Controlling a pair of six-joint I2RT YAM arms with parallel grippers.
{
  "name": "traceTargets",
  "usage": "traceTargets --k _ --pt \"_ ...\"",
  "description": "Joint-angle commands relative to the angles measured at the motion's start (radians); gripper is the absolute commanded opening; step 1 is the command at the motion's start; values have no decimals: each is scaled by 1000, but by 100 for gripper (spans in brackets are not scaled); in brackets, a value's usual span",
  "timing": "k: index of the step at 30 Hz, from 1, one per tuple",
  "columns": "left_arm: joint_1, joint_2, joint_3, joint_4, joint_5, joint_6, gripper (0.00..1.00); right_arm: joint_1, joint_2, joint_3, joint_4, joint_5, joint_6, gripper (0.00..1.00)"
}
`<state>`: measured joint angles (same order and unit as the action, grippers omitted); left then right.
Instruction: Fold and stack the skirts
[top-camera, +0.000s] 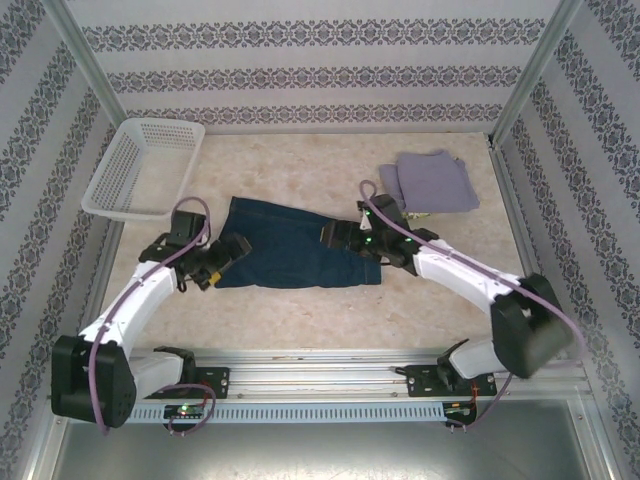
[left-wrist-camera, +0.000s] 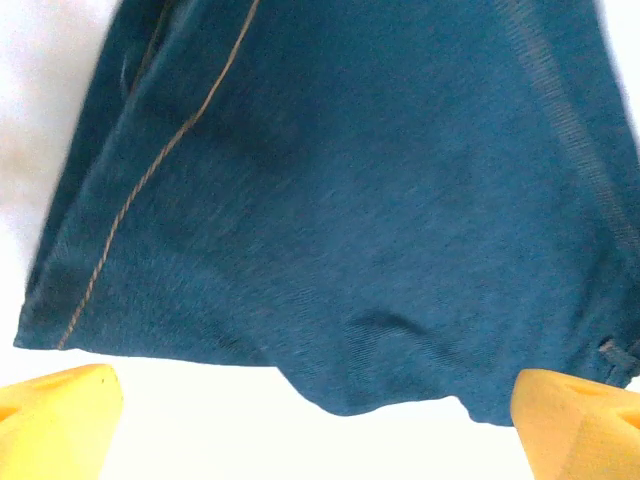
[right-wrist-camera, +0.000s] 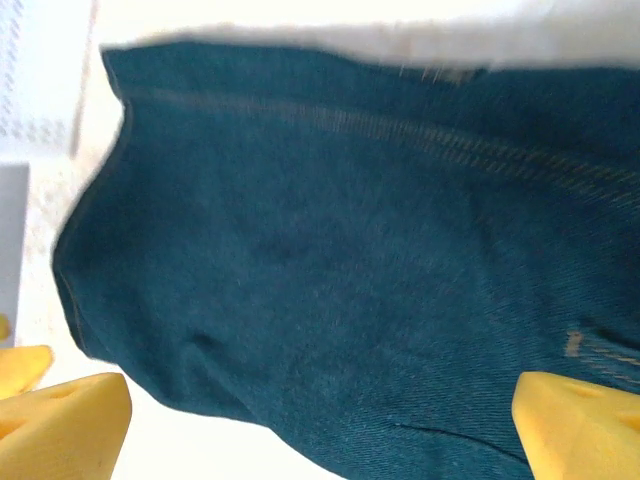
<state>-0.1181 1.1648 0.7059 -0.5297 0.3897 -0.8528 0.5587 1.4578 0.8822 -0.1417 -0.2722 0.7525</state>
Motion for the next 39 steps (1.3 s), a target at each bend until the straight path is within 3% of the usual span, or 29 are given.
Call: traceTargets --k 1,8,15,21,28,31,35,39 --pt "-9 47 -36 220 112 -131 100 18 73 44 57 -82 -4 98" --pt "-12 85 9 240 78 -102 100 21 148 22 45 -61 18 98" --pt "-23 168 -109 390 110 -163 100 -10 142 -7 -23 12 59 98" --pt "7 176 -125 177 9 7 100 -98 98 -78 -84 73 82 98" --pt "118 250 -83 69 -25 194 100 -161 142 -64 -103 -9 -14 98" --pt "118 234 -17 31 32 204 100 -142 117 -34 -78 -55 -35 98" --pt "115 94 90 -30 181 157 100 -112 14 -21 -93 -48 -50 98" --pt "108 -3 224 -103 118 176 100 -109 -98 -75 -18 20 -4 98"
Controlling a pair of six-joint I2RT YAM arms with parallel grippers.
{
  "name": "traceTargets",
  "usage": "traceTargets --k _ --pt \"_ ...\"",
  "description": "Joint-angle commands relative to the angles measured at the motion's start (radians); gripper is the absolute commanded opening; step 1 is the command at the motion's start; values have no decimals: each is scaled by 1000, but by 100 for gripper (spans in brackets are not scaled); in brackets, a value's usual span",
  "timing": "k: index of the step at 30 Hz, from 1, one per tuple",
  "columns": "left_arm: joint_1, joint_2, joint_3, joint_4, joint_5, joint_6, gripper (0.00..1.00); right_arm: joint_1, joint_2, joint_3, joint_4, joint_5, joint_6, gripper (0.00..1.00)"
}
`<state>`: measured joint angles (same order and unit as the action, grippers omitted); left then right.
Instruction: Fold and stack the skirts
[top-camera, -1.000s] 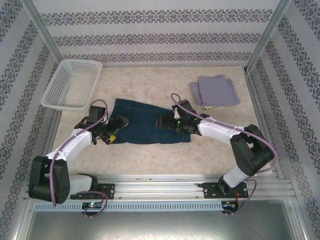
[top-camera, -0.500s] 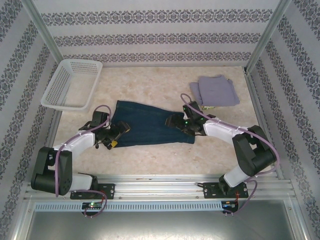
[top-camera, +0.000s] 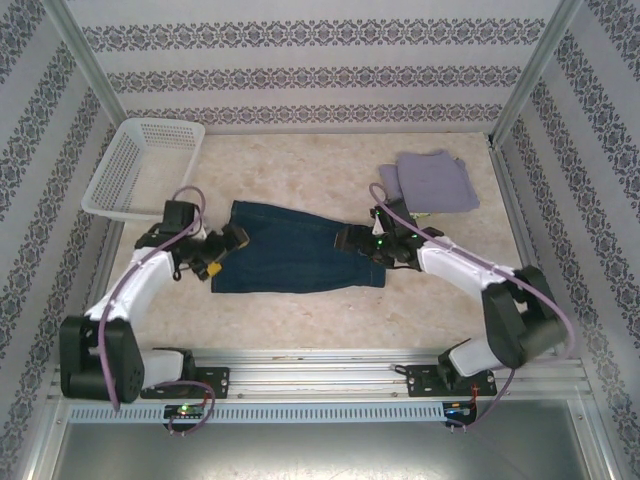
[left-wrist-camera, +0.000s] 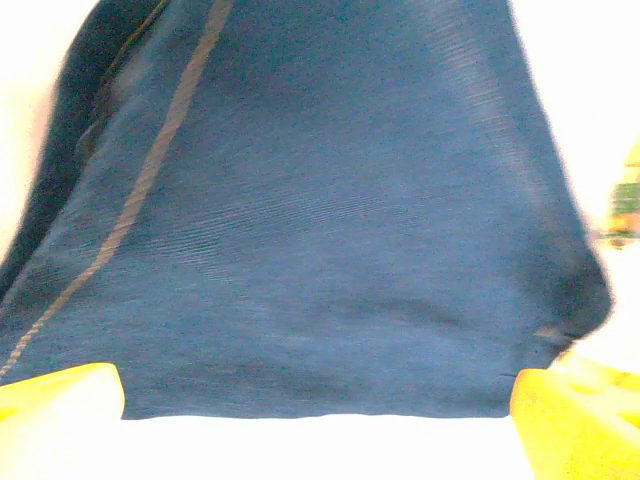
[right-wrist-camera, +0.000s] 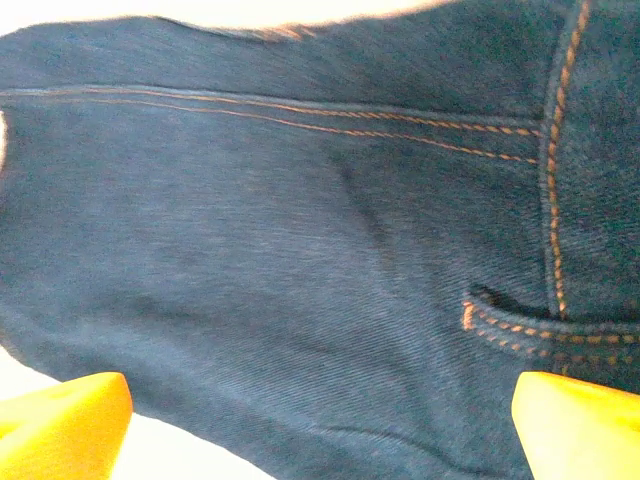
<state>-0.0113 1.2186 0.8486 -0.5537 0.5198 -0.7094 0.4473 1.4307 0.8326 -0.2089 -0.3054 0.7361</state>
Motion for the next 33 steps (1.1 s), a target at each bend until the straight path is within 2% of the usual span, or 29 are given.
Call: traceTargets --k 1,4,6,11,14,18,20,24,26,29,33 --pt "-1 -40 91 -41 5 22 100 2 -72 -39 113 46 30 98" --pt "-38 96 97 144 70 -41 100 -1 11 11 207 -10 30 98" --pt "-81 205 117 280 86 -81 100 -1 103 100 194 -24 23 98" --pt "-136 487 209 528 103 -146 100 -9 278 217 241 38 73 98" --pt "-132 620 264 518 57 -99 100 -39 357 242 228 63 97 98" --pt "-110 714 313 427 -87 23 100 -82 400 220 232 90 106 98" --pt "-103 721 329 380 -121 53 100 -94 401 222 205 102 84 98" --pt "-99 633 319 369 -29 42 100 -105 346 217 181 89 56 98" --pt "-100 574 333 324 -19 49 100 -96 296 219 164 81 41 98" --pt "-110 499 350 264 -38 52 100 -43 234 224 141 64 7 98" --pt "-138 458 328 235 -34 12 100 35 227 221 118 2 9 98"
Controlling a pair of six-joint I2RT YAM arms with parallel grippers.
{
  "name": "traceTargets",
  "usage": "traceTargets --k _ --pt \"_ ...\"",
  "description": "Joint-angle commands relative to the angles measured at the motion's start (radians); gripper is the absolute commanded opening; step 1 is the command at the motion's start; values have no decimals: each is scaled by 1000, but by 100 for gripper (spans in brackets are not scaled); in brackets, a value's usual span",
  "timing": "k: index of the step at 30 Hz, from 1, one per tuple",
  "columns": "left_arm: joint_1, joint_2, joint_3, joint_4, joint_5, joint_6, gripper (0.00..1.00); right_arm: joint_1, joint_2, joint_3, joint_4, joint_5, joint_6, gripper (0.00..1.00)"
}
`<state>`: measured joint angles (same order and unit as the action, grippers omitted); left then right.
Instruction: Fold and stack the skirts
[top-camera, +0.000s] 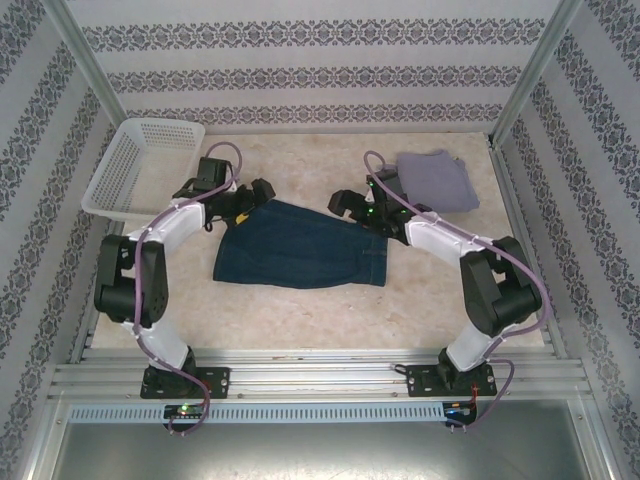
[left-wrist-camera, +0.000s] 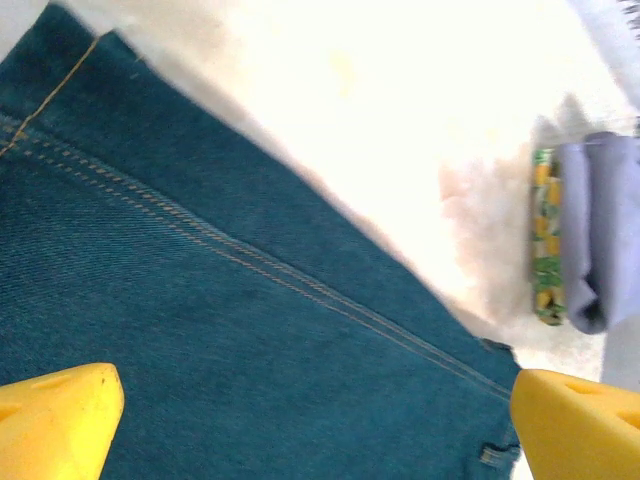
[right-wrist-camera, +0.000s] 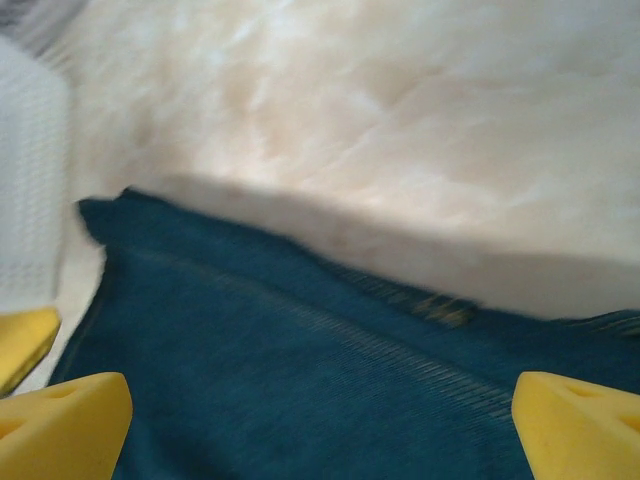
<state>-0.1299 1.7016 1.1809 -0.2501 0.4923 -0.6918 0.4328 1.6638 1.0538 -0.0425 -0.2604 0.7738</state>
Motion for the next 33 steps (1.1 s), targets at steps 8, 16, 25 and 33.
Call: traceTargets --k 8,16,25,33 --pt "67 -56 -207 -31 -103 -9 100 0 -18 -105 -169 -4 -33 98" --pt "93 -104 -177 -150 -228 131 100 -65 -272 -199 -295 164 -145 98" --pt "93 -155 -162 -150 -198 221 100 -266 -392 -389 -270 -71 -209 91" --pt "88 -238 -232 -82 -263 239 100 -265 -165 -318 -248 -369 -286 70"
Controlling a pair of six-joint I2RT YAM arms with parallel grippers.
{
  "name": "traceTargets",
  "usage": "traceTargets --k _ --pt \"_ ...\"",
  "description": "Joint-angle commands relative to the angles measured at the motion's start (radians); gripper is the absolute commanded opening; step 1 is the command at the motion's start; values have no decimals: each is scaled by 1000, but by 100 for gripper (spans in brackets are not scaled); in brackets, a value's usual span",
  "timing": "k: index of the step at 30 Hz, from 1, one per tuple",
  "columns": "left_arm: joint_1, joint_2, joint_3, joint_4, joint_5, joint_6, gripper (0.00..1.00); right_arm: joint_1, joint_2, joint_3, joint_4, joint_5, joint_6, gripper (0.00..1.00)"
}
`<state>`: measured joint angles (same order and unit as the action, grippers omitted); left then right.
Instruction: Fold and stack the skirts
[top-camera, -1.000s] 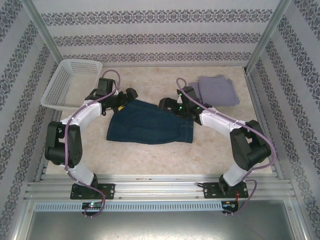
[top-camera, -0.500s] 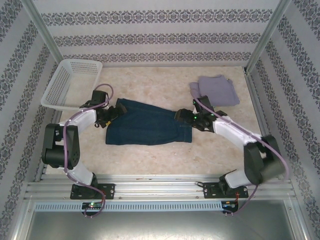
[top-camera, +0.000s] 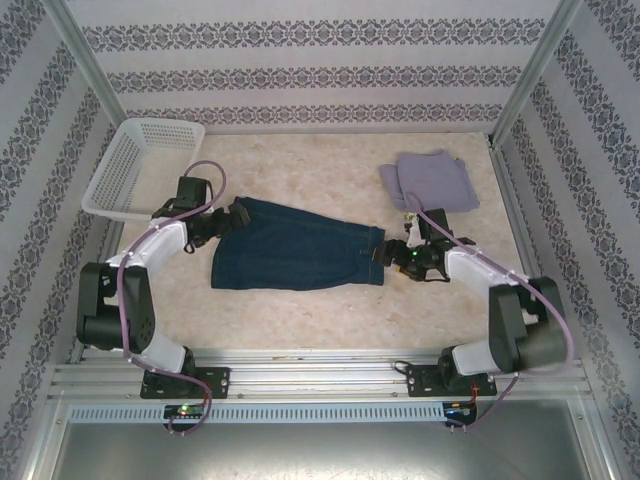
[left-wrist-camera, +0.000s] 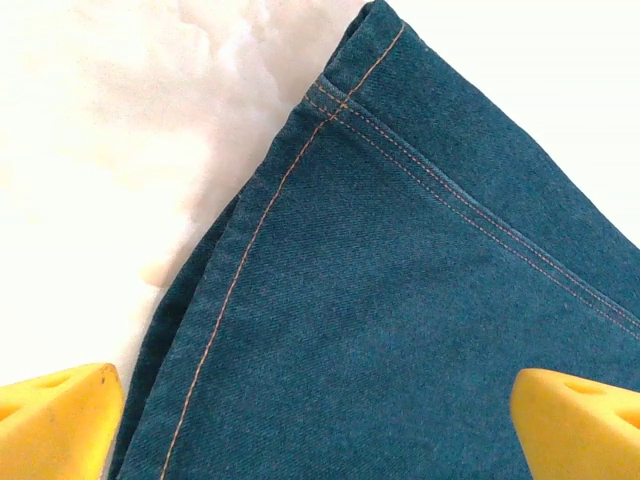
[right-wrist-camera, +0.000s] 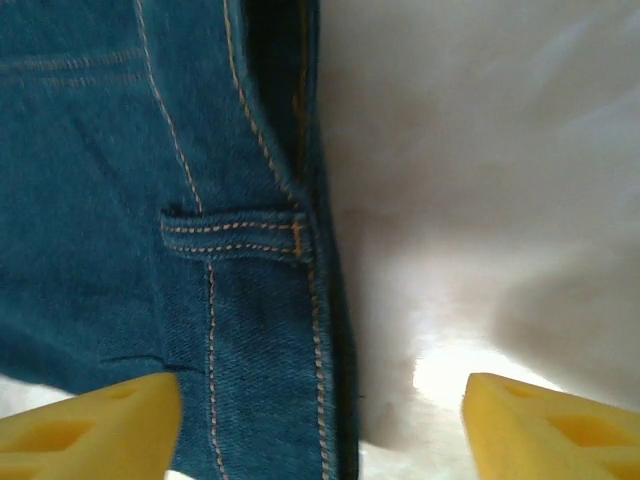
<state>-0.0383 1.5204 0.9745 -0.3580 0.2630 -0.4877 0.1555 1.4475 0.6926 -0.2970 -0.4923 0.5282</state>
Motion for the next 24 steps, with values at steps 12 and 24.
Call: traceTargets --k 12,24 --pt "-9 -139 -80 142 121 -154 100 52 183 55 233 -186 94 65" --pt "-78 -56 -17 -14 -40 -154 100 51 99 -19 188 165 165 69"
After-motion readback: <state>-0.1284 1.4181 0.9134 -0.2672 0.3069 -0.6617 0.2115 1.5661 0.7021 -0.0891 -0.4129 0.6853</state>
